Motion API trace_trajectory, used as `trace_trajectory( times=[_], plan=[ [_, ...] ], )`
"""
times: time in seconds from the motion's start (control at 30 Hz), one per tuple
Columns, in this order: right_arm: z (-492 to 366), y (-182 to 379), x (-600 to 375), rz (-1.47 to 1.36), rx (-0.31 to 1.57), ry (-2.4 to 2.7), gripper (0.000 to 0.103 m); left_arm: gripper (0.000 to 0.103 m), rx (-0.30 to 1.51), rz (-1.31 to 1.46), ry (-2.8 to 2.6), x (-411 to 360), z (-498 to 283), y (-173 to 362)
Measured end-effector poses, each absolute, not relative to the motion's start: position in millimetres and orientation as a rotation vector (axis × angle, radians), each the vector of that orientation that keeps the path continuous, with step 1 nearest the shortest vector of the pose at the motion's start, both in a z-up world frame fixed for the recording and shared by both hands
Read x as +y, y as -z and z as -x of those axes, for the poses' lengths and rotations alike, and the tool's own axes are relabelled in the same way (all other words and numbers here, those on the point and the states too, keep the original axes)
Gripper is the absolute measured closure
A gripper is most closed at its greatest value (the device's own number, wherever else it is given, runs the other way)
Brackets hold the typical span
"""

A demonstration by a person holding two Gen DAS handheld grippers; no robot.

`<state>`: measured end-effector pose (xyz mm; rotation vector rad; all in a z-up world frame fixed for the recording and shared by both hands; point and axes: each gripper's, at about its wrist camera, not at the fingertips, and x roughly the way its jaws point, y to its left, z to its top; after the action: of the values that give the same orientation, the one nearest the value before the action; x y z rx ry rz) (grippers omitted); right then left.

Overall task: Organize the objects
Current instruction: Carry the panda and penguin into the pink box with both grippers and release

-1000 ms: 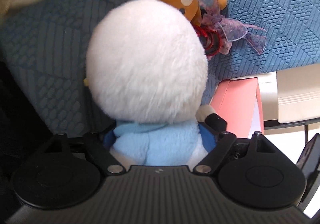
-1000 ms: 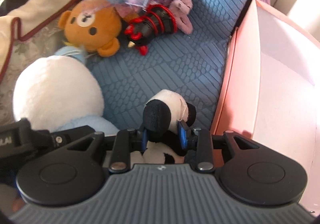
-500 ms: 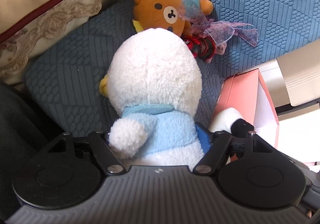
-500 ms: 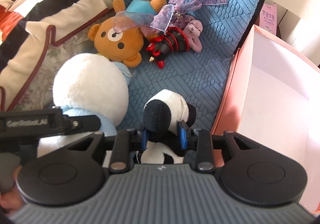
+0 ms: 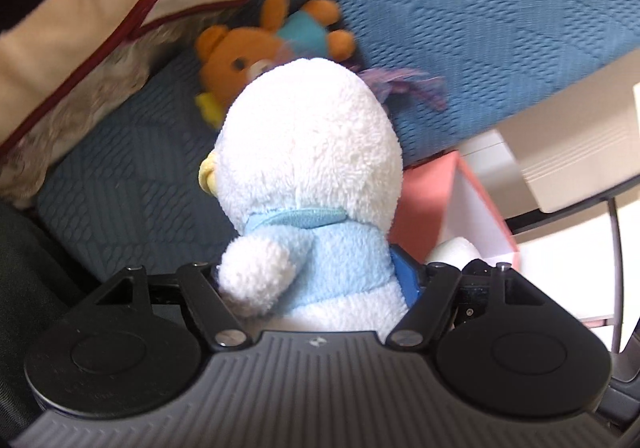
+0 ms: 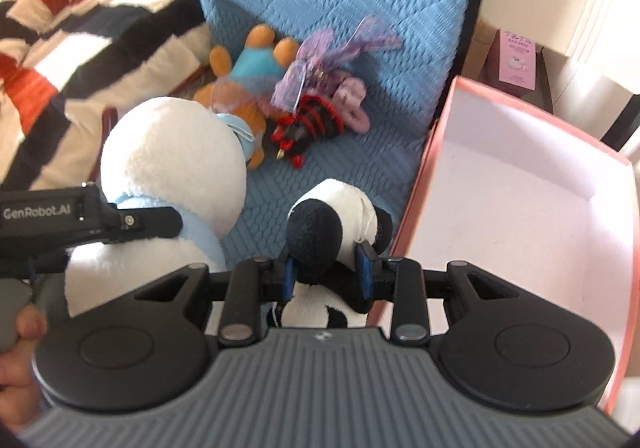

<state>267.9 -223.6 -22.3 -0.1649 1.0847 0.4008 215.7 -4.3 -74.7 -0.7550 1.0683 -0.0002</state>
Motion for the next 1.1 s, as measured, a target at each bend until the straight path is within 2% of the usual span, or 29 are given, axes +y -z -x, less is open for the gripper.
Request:
trace_trajectory(
  times=[0.33, 0.67, 0.87, 1.1],
  plan=[
    [-274.5, -36.0, -261.8, 0.116, 1.016, -0.393, 0.069, 0.026, 1.077, 0.614, 0.045, -63.9, -253.0, 14.4],
    [-279.5, -56.0, -326.1, 0.101, 0.971, -0.31, 0.069, 0.026, 1.032, 0.547, 0.153, -147.2, -287.8, -22.4],
    [-281.6, -53.5, -363.5, 0.077, 0.934, -0.26, 0.069, 0.026, 1.03, 0.495, 0.199, -189.1, -305.5, -24.0],
    [-295.8, -24.0, -408.4, 0.014, 0.97, -0.199, 0.069, 0.026, 1.085, 0.446, 0.233, -235.3, -323.8, 5.0]
  ],
)
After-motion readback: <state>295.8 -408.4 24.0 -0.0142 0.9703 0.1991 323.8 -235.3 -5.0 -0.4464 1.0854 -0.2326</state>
